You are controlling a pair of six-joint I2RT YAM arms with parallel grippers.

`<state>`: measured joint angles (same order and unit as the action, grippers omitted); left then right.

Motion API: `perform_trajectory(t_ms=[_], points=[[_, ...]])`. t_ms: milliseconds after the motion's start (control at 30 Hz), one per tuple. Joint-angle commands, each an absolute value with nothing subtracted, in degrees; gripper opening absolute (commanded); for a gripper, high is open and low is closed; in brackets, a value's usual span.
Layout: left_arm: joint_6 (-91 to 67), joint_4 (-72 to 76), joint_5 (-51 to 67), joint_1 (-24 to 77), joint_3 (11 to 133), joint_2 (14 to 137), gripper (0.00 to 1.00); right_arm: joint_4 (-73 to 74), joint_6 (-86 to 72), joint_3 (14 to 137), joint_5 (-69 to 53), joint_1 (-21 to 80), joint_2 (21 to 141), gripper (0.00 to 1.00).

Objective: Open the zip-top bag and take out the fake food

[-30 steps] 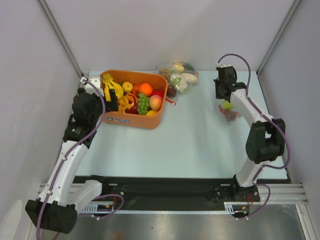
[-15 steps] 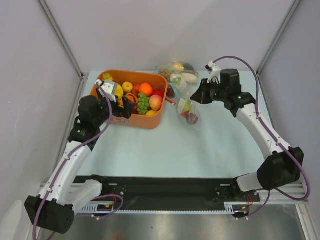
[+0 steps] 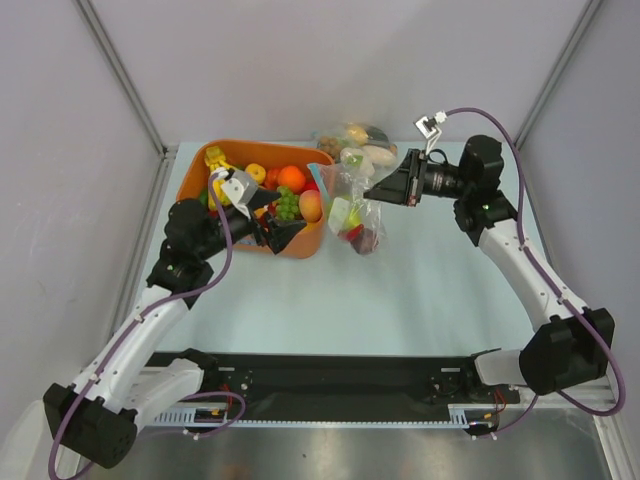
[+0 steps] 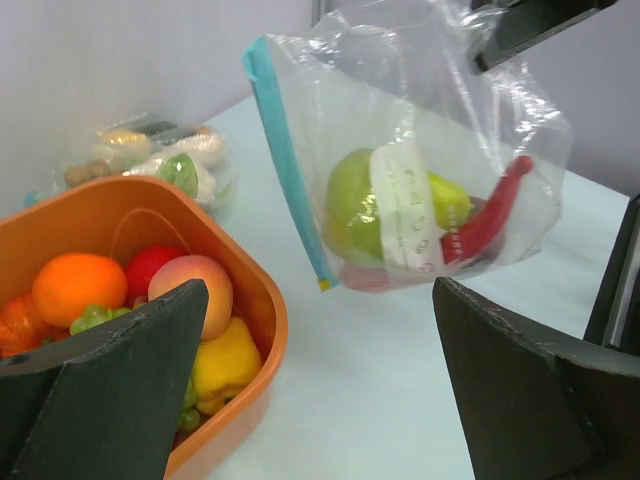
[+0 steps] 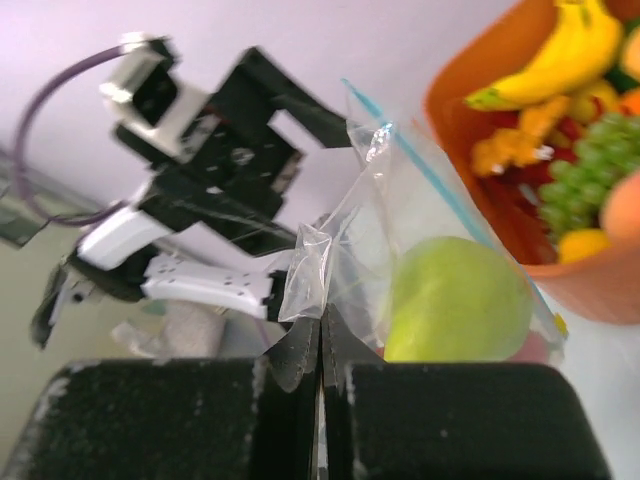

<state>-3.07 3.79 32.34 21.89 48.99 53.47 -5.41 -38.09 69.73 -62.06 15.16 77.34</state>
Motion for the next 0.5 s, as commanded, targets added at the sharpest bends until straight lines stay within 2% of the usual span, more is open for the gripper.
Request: perform_trajectory(t_ms=[0, 133, 467], points=[[-5.3, 11.5, 34.3, 22.2, 48.1, 51.7, 1.00, -20.0, -49.8, 69.8, -71.4, 15.2, 73.1, 0.00], [-9.0, 19.8, 36.6, 22.8, 46.1, 51.4, 1.00, -29.9, -58.6, 69.4, -74.9, 15.6, 72.2, 0.00], [-11.9, 26.8, 45.7, 25.7, 49.4, 55.9, 1.00, -31.7, -63.5, 70.8, -78.6, 18.8, 70.0, 0.00]])
